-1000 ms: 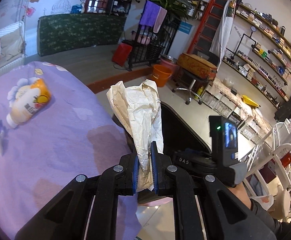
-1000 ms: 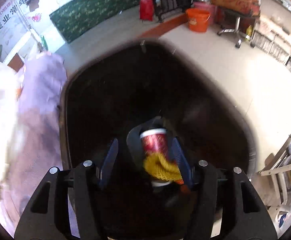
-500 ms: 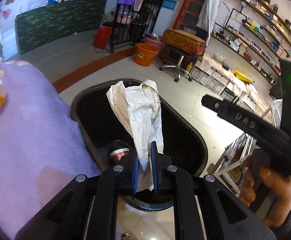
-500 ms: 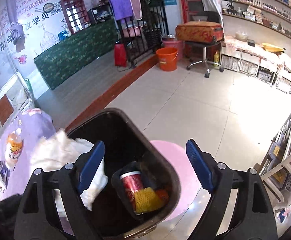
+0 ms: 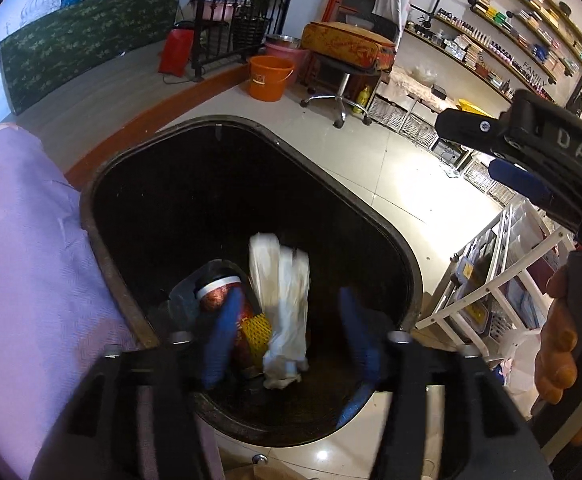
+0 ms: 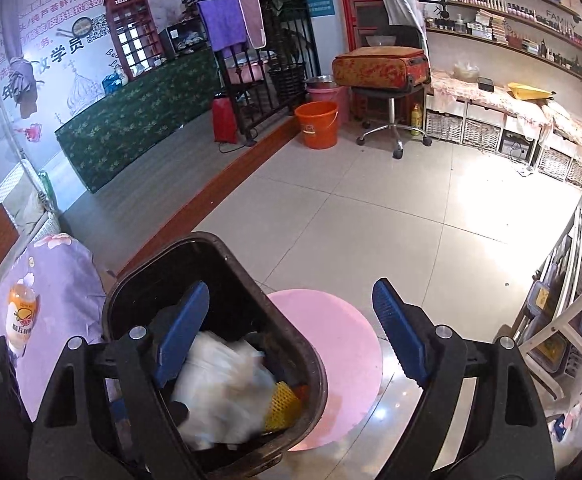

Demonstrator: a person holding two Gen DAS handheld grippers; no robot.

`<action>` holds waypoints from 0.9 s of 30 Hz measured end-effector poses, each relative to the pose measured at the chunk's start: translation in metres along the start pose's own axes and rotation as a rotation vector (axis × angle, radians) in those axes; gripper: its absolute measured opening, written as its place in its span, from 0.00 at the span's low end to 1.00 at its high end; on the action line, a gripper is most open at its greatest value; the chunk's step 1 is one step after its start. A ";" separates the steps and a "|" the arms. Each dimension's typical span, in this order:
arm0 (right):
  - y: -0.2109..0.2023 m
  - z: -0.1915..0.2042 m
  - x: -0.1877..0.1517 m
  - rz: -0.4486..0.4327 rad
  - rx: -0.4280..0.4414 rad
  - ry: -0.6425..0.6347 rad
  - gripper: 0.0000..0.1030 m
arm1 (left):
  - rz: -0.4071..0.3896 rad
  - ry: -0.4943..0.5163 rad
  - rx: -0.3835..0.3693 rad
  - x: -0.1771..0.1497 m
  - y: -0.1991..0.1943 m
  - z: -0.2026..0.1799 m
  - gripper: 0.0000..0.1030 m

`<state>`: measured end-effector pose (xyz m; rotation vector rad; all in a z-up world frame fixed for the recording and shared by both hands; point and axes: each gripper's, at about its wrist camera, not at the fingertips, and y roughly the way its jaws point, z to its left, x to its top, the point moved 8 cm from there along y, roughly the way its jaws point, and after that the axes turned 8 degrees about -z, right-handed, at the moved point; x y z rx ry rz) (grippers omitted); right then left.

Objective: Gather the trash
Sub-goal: 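Carry the paper and yellow net to the bin and release both, then return to the bed and grasp the green drink carton with the right gripper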

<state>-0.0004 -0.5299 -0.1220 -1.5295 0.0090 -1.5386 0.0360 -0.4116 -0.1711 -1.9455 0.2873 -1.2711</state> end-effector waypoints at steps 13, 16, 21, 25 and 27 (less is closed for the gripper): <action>-0.002 0.006 0.009 -0.022 0.024 -0.019 0.90 | -0.098 -0.012 -0.027 0.007 -0.033 -0.003 0.90; -0.004 0.013 0.010 -0.020 0.055 -0.025 0.91 | -0.119 -0.023 -0.025 0.008 -0.047 0.003 0.91; -0.003 0.049 -0.003 0.018 0.184 -0.053 0.92 | -0.156 -0.052 0.015 0.006 -0.072 0.023 0.92; -0.001 0.090 -0.022 0.081 0.302 -0.094 0.92 | -0.198 -0.051 0.106 -0.004 -0.096 0.048 0.92; -0.002 0.115 -0.033 0.108 0.364 -0.121 0.92 | -0.210 -0.066 0.151 -0.011 -0.108 0.064 0.92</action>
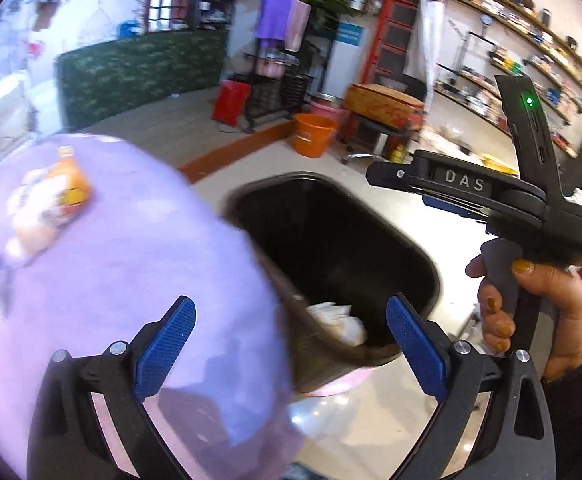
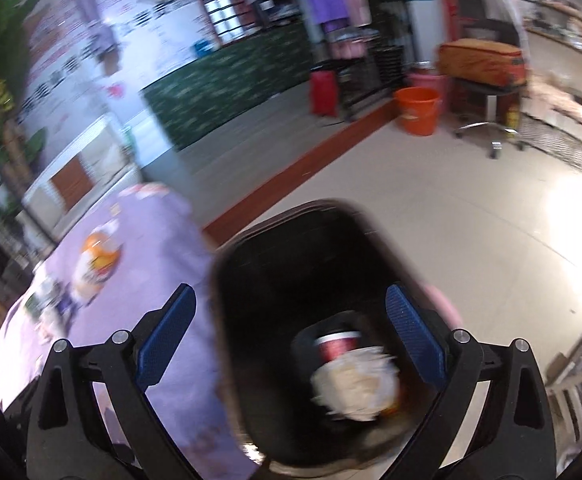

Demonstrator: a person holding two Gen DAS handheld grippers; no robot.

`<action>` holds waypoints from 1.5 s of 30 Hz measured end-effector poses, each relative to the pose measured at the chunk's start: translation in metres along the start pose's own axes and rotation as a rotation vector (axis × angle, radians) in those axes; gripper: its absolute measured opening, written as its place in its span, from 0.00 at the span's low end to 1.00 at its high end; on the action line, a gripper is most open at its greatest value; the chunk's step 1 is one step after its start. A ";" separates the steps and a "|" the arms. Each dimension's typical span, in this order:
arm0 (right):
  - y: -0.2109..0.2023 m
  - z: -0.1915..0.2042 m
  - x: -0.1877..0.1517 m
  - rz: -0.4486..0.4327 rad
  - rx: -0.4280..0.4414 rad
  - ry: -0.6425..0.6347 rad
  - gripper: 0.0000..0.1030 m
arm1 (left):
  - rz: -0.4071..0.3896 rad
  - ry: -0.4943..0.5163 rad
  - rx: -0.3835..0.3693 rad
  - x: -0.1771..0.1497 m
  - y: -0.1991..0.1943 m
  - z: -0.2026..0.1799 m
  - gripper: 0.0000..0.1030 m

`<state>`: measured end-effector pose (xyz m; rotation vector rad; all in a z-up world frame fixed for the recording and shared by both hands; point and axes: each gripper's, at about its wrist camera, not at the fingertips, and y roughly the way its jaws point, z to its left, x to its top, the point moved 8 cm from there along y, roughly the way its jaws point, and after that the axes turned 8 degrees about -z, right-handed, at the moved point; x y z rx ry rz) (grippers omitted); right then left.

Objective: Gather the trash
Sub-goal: 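Return to the bed and grasp the green drink carton with the right gripper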

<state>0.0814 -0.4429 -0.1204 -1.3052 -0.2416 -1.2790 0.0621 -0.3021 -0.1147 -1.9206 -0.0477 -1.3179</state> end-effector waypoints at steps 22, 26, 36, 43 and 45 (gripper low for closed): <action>0.032 0.288 -0.071 0.149 0.458 -0.496 0.92 | -0.053 -0.257 0.406 -0.059 -0.114 0.174 0.92; 0.034 0.340 -0.076 0.146 0.508 -0.648 0.92 | -0.061 -0.265 0.477 -0.067 -0.132 0.197 0.92; 0.059 0.456 -0.123 0.057 0.535 -1.154 0.70 | -0.072 -0.345 0.485 -0.084 -0.155 0.225 0.92; 0.099 0.483 -0.146 0.048 0.432 -1.366 0.61 | -0.069 -0.371 0.477 -0.090 -0.162 0.234 0.92; 0.106 0.487 -0.149 0.041 0.419 -1.404 0.62 | -0.069 -0.382 0.469 -0.092 -0.163 0.235 0.92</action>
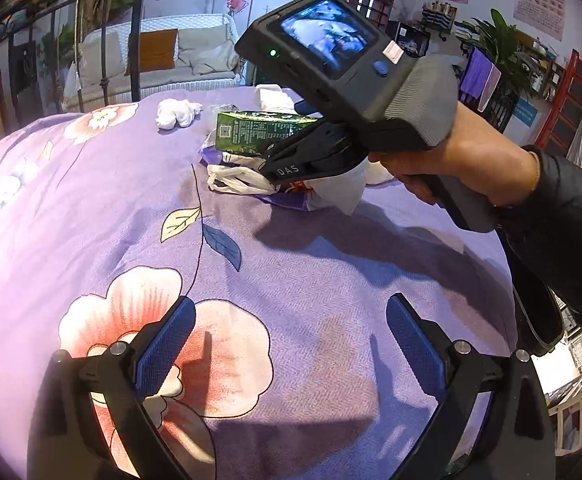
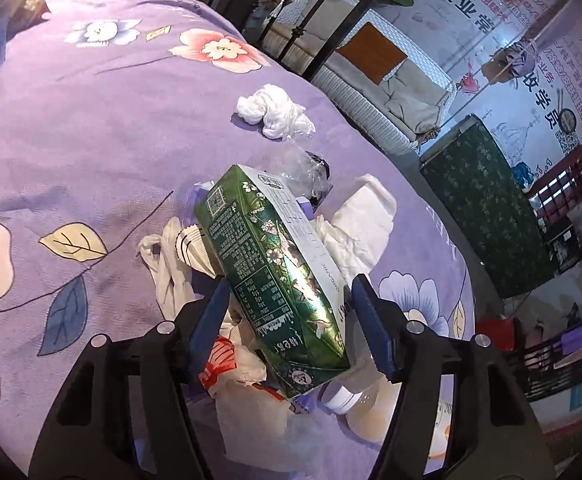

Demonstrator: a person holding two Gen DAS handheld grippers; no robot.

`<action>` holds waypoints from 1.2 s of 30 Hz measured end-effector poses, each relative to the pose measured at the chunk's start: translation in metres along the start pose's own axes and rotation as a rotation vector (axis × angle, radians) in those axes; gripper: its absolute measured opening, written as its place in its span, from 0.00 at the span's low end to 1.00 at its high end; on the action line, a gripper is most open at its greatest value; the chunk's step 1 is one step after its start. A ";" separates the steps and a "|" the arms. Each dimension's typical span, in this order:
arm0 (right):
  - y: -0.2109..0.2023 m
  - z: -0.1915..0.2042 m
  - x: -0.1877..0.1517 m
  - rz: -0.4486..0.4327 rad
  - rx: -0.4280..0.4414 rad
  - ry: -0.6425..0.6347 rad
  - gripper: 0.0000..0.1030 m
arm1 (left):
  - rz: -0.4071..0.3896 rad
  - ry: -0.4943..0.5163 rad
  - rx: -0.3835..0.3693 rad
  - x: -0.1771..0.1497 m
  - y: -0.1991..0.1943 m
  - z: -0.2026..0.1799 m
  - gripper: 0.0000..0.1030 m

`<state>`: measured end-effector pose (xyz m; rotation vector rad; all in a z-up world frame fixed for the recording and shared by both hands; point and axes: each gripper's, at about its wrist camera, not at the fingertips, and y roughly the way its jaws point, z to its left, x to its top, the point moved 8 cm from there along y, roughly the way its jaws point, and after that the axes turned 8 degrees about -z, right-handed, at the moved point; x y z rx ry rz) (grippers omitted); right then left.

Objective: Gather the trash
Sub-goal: 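Return to the bed and grasp the green drink carton with the right gripper, then lift the green carton with the right gripper while the left gripper grasps the white-red plastic bag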

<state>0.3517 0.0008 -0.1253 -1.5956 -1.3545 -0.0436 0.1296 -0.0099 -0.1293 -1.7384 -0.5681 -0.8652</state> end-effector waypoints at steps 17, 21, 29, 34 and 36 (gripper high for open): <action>-0.004 -0.012 -0.003 -0.014 0.033 0.108 0.54 | 0.026 -0.070 -0.044 -0.004 0.002 0.001 0.92; -0.024 -0.026 -0.015 -0.035 0.124 0.282 0.54 | 0.034 -0.069 -0.053 -0.002 0.006 0.000 0.92; -0.079 -0.059 -0.046 -0.116 0.148 0.535 0.54 | 0.024 0.028 -0.034 0.019 0.023 -0.006 0.91; -0.114 -0.080 -0.073 -0.155 0.088 0.638 0.54 | 0.054 0.027 -0.058 0.037 0.051 -0.010 0.90; -0.126 -0.084 -0.084 -0.167 0.077 0.674 0.54 | 0.048 0.025 -0.057 0.047 0.060 -0.012 0.90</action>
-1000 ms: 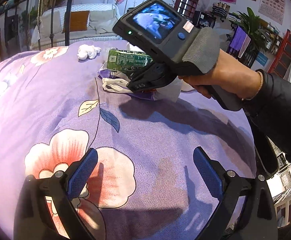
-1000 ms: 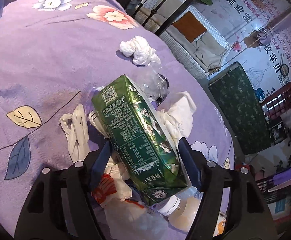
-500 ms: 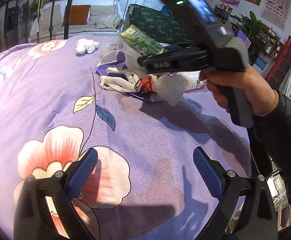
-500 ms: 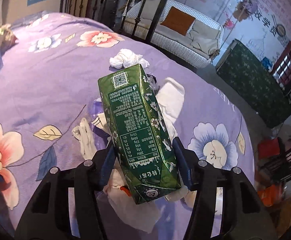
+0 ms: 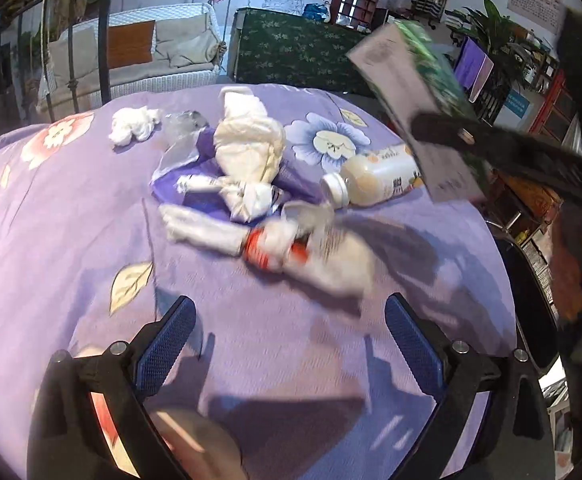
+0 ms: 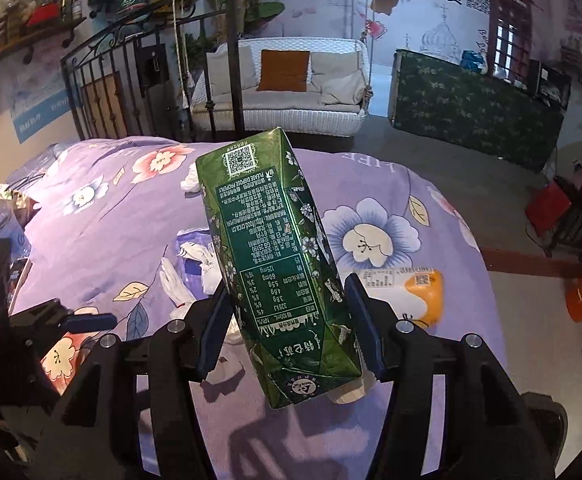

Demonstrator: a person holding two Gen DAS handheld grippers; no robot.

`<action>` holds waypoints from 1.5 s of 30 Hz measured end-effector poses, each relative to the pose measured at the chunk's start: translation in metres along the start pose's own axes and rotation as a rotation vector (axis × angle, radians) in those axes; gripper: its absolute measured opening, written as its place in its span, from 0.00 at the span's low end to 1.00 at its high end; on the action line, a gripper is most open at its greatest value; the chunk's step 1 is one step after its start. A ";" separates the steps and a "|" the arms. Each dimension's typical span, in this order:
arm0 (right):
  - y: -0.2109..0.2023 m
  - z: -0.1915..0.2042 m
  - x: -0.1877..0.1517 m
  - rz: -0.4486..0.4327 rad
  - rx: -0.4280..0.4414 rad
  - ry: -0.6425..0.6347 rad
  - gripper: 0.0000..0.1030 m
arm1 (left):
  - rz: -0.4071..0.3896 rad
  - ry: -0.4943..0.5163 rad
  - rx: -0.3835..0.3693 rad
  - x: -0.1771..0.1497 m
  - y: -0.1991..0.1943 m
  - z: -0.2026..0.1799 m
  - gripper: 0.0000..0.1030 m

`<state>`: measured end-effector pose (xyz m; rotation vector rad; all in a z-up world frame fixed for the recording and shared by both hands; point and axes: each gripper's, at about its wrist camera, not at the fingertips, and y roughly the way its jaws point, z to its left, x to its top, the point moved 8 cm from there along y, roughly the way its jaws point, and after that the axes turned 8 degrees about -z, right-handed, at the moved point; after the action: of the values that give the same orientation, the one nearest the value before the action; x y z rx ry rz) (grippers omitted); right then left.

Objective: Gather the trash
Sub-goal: 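Lift the green carton with the right gripper while the left gripper grasps the white-red plastic bag, then carry the carton and plastic bag over the black bin and open both grippers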

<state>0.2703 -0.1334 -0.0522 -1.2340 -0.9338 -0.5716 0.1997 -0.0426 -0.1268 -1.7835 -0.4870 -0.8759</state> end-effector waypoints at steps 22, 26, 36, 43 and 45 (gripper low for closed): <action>-0.074 -0.056 -0.084 -0.026 -0.134 0.224 0.55 | 0.085 -0.076 0.152 -0.018 0.033 0.001 0.22; -0.078 -0.063 -0.091 -0.029 -0.143 0.258 0.55 | 0.050 -0.095 0.150 -0.021 0.018 -0.001 0.21; -0.091 -0.068 -0.101 -0.058 -0.168 0.297 0.55 | -0.049 -0.089 0.112 -0.021 -0.027 -0.025 0.21; -0.104 -0.070 -0.115 -0.062 -0.178 0.316 0.55 | -0.099 -0.026 0.022 -0.020 -0.044 -0.073 0.21; -0.108 -0.072 -0.118 -0.064 -0.183 0.324 0.55 | -0.104 -0.007 -0.009 -0.021 -0.048 -0.087 0.21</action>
<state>0.1419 -0.2447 -0.0980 -1.2301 -0.6597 -0.8950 0.1244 -0.1036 -0.0964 -1.7826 -0.5859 -0.9449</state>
